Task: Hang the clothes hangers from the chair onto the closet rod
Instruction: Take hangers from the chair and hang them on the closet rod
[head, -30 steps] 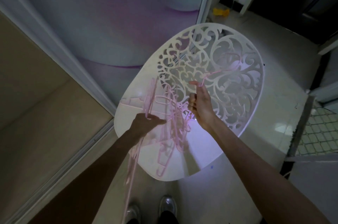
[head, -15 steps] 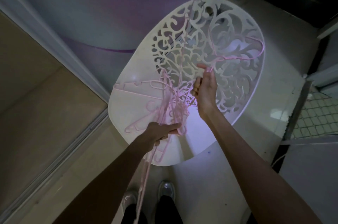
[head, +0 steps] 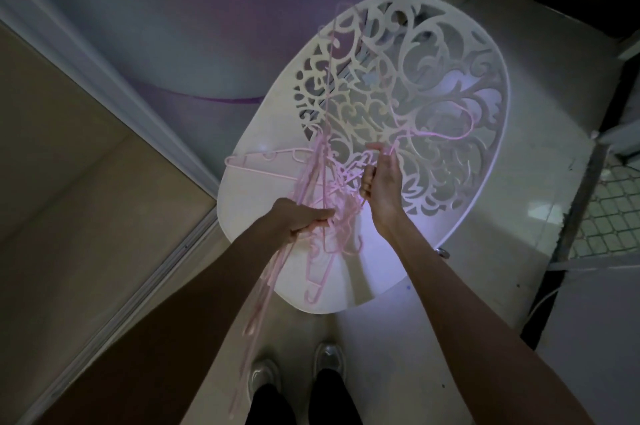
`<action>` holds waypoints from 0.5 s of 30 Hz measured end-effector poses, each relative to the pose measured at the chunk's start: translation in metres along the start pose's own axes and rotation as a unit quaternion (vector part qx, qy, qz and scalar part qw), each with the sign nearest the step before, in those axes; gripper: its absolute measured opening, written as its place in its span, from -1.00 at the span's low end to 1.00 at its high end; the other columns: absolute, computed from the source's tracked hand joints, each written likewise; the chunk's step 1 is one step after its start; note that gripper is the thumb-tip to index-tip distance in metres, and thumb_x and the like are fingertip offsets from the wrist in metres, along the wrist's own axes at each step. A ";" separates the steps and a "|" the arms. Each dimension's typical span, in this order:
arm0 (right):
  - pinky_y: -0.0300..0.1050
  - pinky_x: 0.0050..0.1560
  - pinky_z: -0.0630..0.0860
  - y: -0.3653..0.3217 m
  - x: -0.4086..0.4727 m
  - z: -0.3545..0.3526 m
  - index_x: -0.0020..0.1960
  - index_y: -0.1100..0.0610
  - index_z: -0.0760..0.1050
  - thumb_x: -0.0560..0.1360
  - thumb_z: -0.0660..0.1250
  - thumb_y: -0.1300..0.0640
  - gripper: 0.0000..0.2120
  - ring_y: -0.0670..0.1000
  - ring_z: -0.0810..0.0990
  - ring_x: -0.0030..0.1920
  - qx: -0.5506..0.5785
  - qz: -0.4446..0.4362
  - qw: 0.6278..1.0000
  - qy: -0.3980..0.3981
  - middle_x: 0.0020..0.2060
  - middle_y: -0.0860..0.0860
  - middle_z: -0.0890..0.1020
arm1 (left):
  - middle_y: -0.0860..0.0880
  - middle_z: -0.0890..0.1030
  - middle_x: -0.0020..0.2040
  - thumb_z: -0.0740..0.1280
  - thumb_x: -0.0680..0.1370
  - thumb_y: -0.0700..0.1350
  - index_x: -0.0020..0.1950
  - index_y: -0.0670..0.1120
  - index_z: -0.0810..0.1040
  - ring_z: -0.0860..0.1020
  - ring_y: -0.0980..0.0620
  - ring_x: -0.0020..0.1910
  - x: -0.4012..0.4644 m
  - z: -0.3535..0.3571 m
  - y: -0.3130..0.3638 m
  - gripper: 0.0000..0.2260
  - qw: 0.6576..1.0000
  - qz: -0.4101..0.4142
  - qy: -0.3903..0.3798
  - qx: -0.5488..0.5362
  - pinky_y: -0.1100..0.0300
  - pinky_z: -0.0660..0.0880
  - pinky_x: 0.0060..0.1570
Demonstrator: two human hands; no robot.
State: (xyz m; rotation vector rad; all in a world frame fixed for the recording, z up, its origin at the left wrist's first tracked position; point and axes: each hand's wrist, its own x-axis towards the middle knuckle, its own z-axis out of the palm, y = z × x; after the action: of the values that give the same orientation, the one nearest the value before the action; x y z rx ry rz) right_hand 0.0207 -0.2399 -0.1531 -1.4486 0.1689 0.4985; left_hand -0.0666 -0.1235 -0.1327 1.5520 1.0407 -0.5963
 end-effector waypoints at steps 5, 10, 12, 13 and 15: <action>-0.32 -0.54 0.17 0.020 -0.022 -0.023 0.21 0.09 0.41 0.65 -0.04 -0.03 -0.67 -0.17 0.16 -0.58 -0.051 0.038 0.996 -0.059 -0.50 -0.03 0.23 | 0.10 0.36 -0.74 0.47 0.42 0.01 -0.33 -0.15 0.57 0.21 0.19 -0.78 -0.001 -0.006 0.003 -0.74 1.000 0.013 0.004 -0.025 0.45 0.11 -0.68; -0.27 -0.48 0.08 0.000 -0.035 -0.041 -0.12 -0.11 0.45 0.65 -0.02 -0.02 -0.69 -0.10 0.09 -0.51 -0.156 0.021 0.978 -0.135 -0.48 0.01 0.14 | 0.07 0.38 -0.75 0.47 0.44 -0.08 -0.45 -0.15 0.50 0.19 0.20 -0.80 -0.006 0.009 -0.002 -0.69 0.998 0.006 -0.012 -0.057 0.45 0.07 -0.69; -0.28 -0.51 0.09 0.001 -0.037 -0.051 -0.04 -0.04 0.48 0.64 -0.02 -0.05 -0.69 -0.09 0.08 -0.52 -0.194 0.045 0.971 -0.128 -0.51 -0.02 0.14 | 0.06 0.40 -0.74 0.46 0.45 -0.12 -0.55 -0.14 0.47 0.14 0.18 -0.79 -0.003 0.013 -0.005 -0.61 0.995 0.006 -0.005 -0.102 0.45 0.03 -0.70; -0.29 -0.52 0.10 0.001 -0.040 -0.060 0.00 -0.01 0.48 0.64 -0.02 -0.07 -0.68 -0.10 0.09 -0.53 -0.208 0.058 0.970 -0.114 -0.54 -0.04 0.15 | 0.06 0.42 -0.73 0.46 0.45 -0.12 -0.53 -0.14 0.47 0.15 0.18 -0.79 -0.004 0.015 -0.006 -0.63 0.993 0.010 -0.005 -0.117 0.45 0.03 -0.70; -0.31 -0.54 0.11 0.008 -0.046 -0.074 0.05 0.06 0.46 0.64 -0.02 -0.07 -0.67 -0.11 0.11 -0.56 -0.206 0.087 0.970 -0.096 -0.57 -0.08 0.18 | 0.06 0.55 -0.62 0.42 0.48 -0.07 -0.37 -0.15 0.52 0.21 0.19 -0.76 -0.005 0.014 -0.009 -0.74 0.989 0.023 -0.008 -0.144 0.43 0.06 -0.70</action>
State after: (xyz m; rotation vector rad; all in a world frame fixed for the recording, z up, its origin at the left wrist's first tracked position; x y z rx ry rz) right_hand -0.0092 -0.3217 -0.1511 -1.7862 0.0384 0.8514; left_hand -0.0747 -0.1386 -0.1374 1.3123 1.0272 -0.4051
